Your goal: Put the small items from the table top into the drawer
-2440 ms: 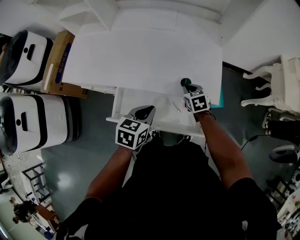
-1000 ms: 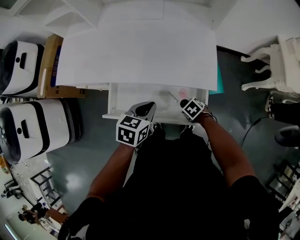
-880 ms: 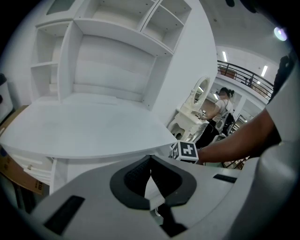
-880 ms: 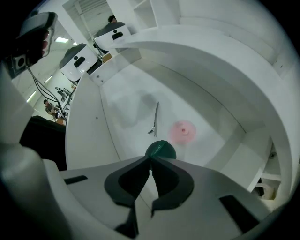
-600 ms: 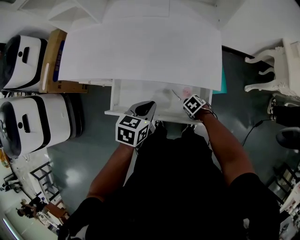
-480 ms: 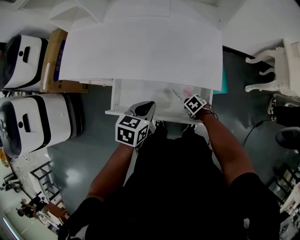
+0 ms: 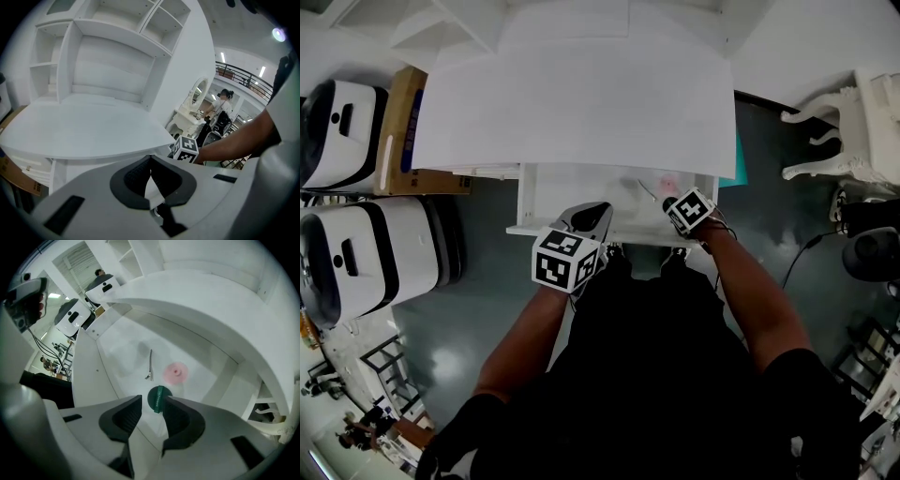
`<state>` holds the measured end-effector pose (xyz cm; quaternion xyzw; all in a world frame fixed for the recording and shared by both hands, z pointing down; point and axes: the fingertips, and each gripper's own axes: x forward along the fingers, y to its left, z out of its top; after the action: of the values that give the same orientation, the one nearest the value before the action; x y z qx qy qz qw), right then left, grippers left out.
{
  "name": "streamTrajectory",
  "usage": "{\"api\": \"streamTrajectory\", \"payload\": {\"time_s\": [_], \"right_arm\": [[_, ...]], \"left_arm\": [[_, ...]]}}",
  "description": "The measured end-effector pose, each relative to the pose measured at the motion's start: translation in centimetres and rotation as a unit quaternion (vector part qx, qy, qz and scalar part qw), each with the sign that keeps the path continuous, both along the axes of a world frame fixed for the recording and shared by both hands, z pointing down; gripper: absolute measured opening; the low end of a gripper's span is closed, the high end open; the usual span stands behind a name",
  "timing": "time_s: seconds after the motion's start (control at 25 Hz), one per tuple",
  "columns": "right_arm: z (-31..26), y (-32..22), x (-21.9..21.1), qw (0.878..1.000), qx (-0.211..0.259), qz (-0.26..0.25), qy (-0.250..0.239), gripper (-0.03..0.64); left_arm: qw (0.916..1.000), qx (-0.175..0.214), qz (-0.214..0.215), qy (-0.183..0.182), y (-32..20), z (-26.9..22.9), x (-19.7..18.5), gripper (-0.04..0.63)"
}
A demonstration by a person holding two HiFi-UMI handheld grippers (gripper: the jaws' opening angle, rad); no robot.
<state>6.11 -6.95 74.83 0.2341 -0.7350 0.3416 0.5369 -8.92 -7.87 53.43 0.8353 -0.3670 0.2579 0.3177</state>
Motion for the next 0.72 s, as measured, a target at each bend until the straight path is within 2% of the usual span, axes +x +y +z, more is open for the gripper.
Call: {"api": "streamTrajectory", "payload": {"time_s": [0.12,0.4,0.72], "right_arm": [[-1.0,0.4,0.1,1.000,-0.006,0.018,-0.010,0.130],[-4.4,-0.8,0.5,0.996,0.052,0.069,-0.035,0.130],[-10.6,-0.6,0.6,0.979,0.120,0.142,-0.083,0.127]], "left_arm": [[0.9999,0.004,0.010,0.004,-0.2,-0.1,0.3,0.011],[0.9995,0.013,0.029,0.008,-0.5,-0.7,0.2,0.011],[0.9980,0.024,0.056,0.017,-0.8,-1.3,0.0,0.009]]}}
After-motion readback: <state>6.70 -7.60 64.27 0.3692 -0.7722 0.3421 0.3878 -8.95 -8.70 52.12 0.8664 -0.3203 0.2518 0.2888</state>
